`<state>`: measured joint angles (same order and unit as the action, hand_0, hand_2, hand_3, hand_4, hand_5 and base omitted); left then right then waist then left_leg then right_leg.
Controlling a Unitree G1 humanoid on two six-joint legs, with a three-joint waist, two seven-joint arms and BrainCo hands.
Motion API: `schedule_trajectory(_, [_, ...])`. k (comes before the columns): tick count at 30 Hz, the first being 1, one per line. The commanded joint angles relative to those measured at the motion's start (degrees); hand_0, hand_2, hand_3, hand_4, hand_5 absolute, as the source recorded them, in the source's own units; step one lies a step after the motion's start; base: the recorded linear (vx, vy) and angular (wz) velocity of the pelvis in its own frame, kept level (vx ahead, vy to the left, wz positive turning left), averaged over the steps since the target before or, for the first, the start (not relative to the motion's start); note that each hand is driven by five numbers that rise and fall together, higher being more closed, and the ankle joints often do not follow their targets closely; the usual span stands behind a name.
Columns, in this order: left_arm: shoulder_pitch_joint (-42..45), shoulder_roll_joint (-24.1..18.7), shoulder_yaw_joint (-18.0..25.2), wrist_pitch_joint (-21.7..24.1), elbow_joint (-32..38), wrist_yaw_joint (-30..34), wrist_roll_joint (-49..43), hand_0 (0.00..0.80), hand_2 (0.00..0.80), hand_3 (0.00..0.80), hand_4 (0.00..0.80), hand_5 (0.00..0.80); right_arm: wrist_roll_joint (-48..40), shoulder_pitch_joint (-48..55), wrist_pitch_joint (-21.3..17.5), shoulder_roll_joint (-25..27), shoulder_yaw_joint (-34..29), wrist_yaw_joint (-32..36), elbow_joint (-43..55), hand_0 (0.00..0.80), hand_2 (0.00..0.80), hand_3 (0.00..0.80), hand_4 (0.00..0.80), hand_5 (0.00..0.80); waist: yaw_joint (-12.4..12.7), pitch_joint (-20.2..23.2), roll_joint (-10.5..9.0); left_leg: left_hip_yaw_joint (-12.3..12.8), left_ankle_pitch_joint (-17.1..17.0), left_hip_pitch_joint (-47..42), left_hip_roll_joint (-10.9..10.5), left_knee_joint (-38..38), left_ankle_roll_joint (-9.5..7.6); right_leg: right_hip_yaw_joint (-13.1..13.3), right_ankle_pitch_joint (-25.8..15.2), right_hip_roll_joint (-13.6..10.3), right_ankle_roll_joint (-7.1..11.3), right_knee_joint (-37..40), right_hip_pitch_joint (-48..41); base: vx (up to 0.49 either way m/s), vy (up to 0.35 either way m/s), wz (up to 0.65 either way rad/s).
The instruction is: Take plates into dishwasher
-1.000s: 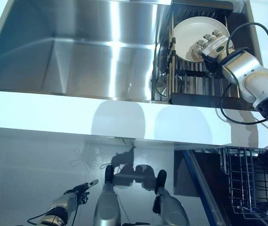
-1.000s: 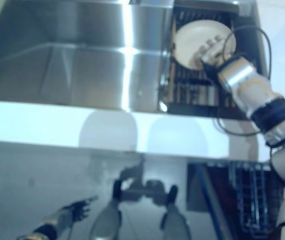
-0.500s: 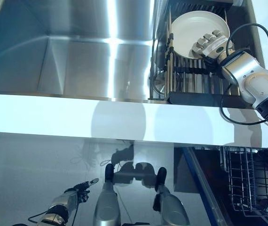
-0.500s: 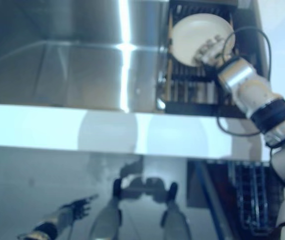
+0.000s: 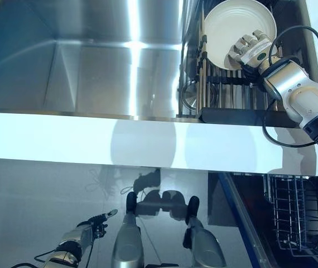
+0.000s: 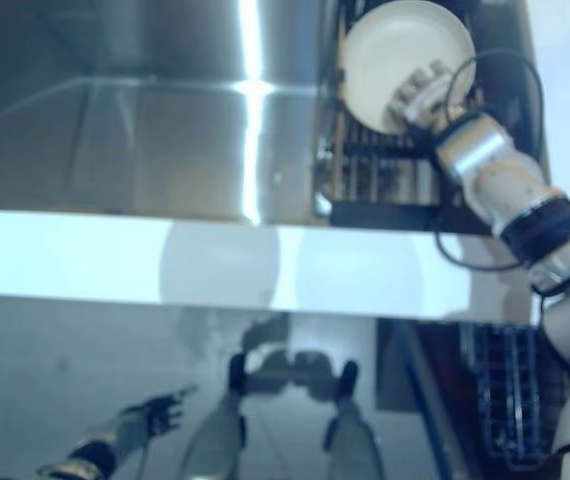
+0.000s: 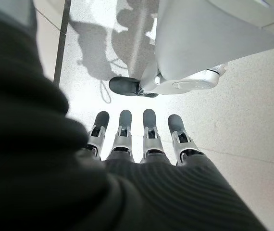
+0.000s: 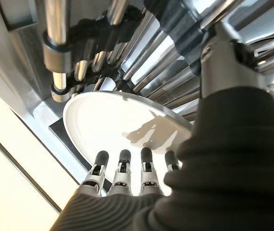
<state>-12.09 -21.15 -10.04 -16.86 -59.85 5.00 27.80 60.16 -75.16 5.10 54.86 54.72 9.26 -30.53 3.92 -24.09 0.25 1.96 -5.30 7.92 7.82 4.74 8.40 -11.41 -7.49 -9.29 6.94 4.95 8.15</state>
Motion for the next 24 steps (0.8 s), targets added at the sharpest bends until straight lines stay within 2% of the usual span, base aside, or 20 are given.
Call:
schedule_trajectory(1, [-2.3,-0.2,-4.0,-1.3,-2.2,0.0,0.5,0.000,0.000,0.000,0.000,0.000,3.1,-9.1,4.0,1.4,1.4,-2.0,-0.6,0.188,0.188,0.188,0.188,0.188,1.0,-1.6,-2.11,0.3,-0.6,1.1,-1.7,0.3,-2.84,1.2,-0.8,-2.9,3.49,0.0,0.9,0.000,0.000,0.00])
schedule_trajectory(2, [-2.3,-0.2,-4.0,-1.4,-2.1,0.0,0.5,0.000,0.000,0.000,0.000,0.000,3.2,-9.2,4.2,1.3,1.4,-2.4,-0.7,0.411,0.411,0.411,0.411,0.411,1.1,-1.7,-2.04,0.3,-0.6,1.2,-1.7,0.3,-2.85,1.2,-0.8,-2.9,3.50,-0.1,0.9,0.000,0.000,0.00])
schedule_trajectory(3, [-2.3,-0.1,-4.2,-1.4,-2.1,0.0,0.8,0.000,0.000,0.000,0.000,0.000,3.7,-9.3,4.4,1.3,1.5,-2.8,-0.9,0.546,0.546,0.546,0.546,0.546,1.2,-1.7,-1.92,0.2,-0.7,1.2,-1.8,0.3,-2.87,1.1,-0.8,-2.9,3.48,-0.1,0.9,0.000,0.000,0.00])
schedule_trajectory(4, [-2.3,-0.1,-4.2,-1.4,-2.1,-0.1,0.9,0.000,0.000,0.000,0.000,0.000,4.3,-9.3,4.7,1.2,1.5,-3.3,-1.0,0.800,0.800,0.800,0.800,0.800,1.2,-1.8,-1.81,0.1,-0.7,1.3,-1.8,0.3,-2.89,1.0,-0.8,-3.0,3.47,-0.1,1.0,0.000,0.000,0.00])
schedule_trajectory(10, [-2.3,-0.1,-4.5,-1.2,-2.7,0.1,1.4,0.000,0.000,0.000,0.000,0.000,9.1,-9.4,6.3,1.0,1.3,-6.7,-2.3,0.800,0.800,0.800,0.800,0.800,1.4,-1.7,-1.28,-0.3,-0.6,1.5,-2.1,0.3,-3.08,0.8,-0.6,-3.0,3.36,-0.4,1.1,0.011,0.003,0.02])
schedule_trajectory(17, [-2.2,-0.3,-4.9,-0.7,-2.9,1.2,1.0,0.000,0.000,0.000,0.000,0.000,9.4,-10.0,7.7,1.4,2.0,-8.5,-4.3,0.800,0.800,0.800,0.800,0.800,1.7,-1.4,-1.01,-0.5,-0.6,1.8,-2.2,0.3,-3.17,0.4,-0.6,-3.1,3.37,-0.4,1.2,0.000,0.000,0.00])
schedule_trajectory(24, [-1.6,-0.5,-4.7,0.1,-2.8,1.3,0.4,0.000,0.000,0.000,0.000,0.000,10.1,-9.3,7.0,2.1,1.6,-10.4,-4.8,0.800,0.800,0.800,0.800,0.800,1.7,-0.5,-1.13,-0.7,-0.2,1.1,-2.1,0.3,-3.13,0.4,-0.4,-3.0,3.41,-0.5,0.7,0.000,0.000,0.00])
